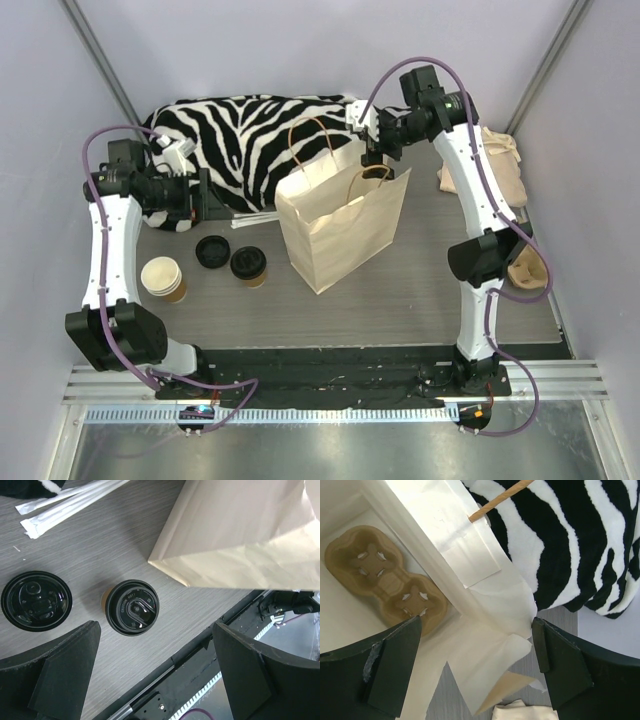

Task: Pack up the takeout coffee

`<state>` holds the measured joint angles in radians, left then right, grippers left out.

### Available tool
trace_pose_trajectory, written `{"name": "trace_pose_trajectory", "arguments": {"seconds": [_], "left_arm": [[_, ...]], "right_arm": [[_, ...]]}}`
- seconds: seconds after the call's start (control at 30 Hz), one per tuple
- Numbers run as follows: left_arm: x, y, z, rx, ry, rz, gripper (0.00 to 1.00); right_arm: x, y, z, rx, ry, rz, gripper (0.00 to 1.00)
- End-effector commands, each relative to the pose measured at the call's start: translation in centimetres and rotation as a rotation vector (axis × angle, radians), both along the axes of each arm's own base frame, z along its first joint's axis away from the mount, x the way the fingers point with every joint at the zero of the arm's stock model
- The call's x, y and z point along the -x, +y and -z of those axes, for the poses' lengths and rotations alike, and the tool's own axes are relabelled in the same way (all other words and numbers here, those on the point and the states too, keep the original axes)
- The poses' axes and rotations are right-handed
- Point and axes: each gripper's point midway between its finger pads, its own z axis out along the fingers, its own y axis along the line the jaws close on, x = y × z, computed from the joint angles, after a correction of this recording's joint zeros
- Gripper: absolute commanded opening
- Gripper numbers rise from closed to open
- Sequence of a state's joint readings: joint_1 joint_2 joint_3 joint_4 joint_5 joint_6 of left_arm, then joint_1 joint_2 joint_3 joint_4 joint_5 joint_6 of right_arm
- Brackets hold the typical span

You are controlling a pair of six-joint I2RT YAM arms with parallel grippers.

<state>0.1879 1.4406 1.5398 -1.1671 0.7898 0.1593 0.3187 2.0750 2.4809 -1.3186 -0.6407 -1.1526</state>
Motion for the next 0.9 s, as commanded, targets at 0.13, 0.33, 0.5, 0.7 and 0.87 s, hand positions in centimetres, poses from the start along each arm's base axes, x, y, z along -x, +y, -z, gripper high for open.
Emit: {"name": "trace_pose_trajectory", "arguments": {"seconds": [0.13,0.33,0.5,0.7,0.87], "left_arm": [[-0.4,-0.7,-1.0,-0.032,-0.061,-0.003,1.00],[-0.2,-0.9,-0.9,-0.045,-0.061,0.012,1.00],[-0.3,-1.0,-0.9,-0.051,-0.065,0.017,1.00],[-0.1,-1.1,-1.2,-0.055,-0.073,0.028,1.00],[0.4,-1.5,-1.0,-0.033,-0.063,0.040,1.00]], "right_arm": [[0.6,2.3,-0.6,-0.019,-0.060,-0.129,1.00],[-1.0,3.0,-1.8,-0.049,-0.118,-0.090,1.00],[1.0,4.4,-3.3,-0.063,-0.160,-0.174,1.00],[3.1,5.9,-1.7,-0.015,-0.153,-0.271,1.00],[4.2,6.7,0.5,0.050,-0.134,-0.353,0.99]]}}
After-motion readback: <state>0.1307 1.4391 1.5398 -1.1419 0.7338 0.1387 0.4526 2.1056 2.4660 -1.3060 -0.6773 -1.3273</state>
